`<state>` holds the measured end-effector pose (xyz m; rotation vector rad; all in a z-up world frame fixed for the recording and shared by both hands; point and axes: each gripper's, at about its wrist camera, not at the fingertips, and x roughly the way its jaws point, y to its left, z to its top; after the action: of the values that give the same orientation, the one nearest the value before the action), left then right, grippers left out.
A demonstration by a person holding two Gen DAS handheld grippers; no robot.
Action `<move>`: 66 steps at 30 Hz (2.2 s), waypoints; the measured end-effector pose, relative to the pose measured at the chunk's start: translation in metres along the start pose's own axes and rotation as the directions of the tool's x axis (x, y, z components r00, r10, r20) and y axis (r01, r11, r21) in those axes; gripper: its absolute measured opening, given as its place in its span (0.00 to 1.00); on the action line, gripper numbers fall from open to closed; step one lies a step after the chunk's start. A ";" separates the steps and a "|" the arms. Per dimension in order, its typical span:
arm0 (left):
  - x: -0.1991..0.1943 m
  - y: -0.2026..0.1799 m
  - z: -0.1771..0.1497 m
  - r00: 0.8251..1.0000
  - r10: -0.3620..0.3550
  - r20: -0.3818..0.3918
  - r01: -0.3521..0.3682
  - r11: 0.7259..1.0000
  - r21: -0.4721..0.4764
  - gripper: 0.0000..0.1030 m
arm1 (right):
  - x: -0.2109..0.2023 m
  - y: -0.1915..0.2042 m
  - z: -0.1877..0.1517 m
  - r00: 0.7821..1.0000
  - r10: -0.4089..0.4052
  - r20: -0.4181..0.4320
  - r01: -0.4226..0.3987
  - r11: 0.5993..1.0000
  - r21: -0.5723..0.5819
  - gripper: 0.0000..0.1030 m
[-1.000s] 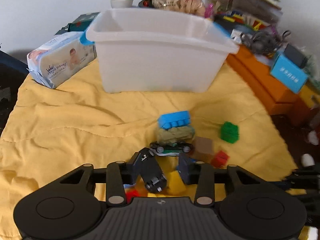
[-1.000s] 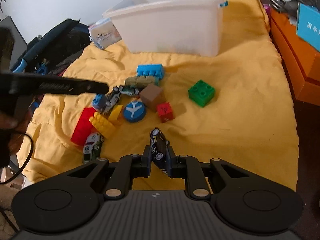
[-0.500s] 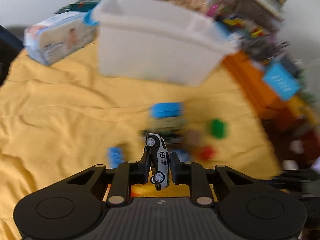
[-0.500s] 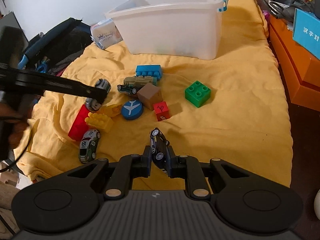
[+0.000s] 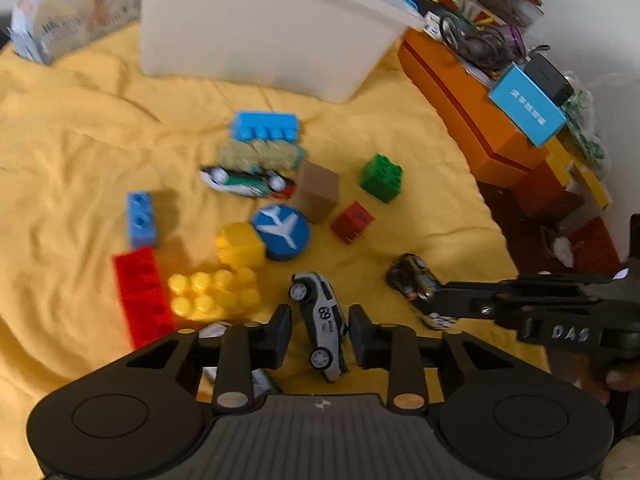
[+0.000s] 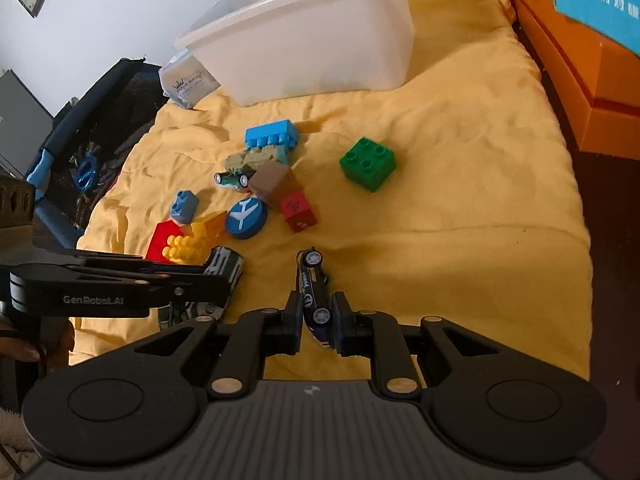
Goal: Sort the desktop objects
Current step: 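Lift both held cars off the cloth, then carry both cars over the white bin and open both tools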
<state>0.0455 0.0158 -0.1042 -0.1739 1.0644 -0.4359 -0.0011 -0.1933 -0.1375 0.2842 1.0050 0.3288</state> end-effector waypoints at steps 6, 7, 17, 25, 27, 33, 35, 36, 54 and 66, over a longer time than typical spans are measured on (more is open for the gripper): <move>-0.028 -0.008 -0.003 0.983 0.152 0.105 -0.163 0.980 0.113 0.60 | -0.004 -0.015 0.007 1.000 -0.019 0.018 0.019 0.999 0.040 0.25; -0.032 -0.011 -0.004 0.980 0.162 0.117 -0.177 0.975 0.134 0.60 | -0.006 -0.017 0.008 0.999 -0.027 0.022 0.026 0.999 0.042 0.26; -0.014 -0.033 -0.006 0.981 0.188 0.051 -0.195 0.962 0.193 0.61 | -0.008 0.020 0.004 0.992 -0.109 0.062 0.122 0.957 -0.264 0.42; 0.007 -0.029 -0.011 0.990 0.139 -0.009 -0.135 0.976 0.173 0.34 | 0.024 0.029 -0.016 0.980 -0.197 0.012 0.187 0.906 -0.381 0.44; 0.007 -0.029 -0.013 0.990 0.139 -0.016 -0.134 0.971 0.197 0.34 | 0.023 0.030 -0.017 0.981 -0.195 0.003 0.181 0.905 -0.386 0.38; -0.013 -0.026 -0.002 0.995 0.101 0.028 -0.104 0.975 0.195 0.30 | 0.011 0.045 -0.008 0.981 -0.189 0.035 0.187 0.892 -0.411 0.31; -0.028 -0.025 0.009 0.993 0.091 0.069 -0.103 0.975 0.196 0.30 | 0.001 0.051 0.000 0.979 -0.189 0.075 0.203 0.885 -0.420 0.31; -0.038 -0.025 0.016 0.992 0.081 0.098 -0.099 0.976 0.196 0.30 | -0.006 0.055 0.005 0.977 -0.187 0.105 0.214 0.880 -0.424 0.31; -0.082 0.002 0.197 0.887 0.096 0.451 -0.226 0.943 0.243 0.30 | -0.010 0.081 0.173 0.876 -0.181 0.446 0.351 0.875 -0.334 0.31; -0.022 0.037 0.217 0.900 0.184 0.394 -0.270 0.947 0.175 0.54 | 0.040 0.068 0.205 0.882 -0.276 0.383 0.382 0.893 -0.237 0.36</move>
<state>0.2358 0.0434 0.0052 0.0715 0.6420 -0.2915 0.1851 -0.1319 -0.0381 -0.1180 0.6303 0.1091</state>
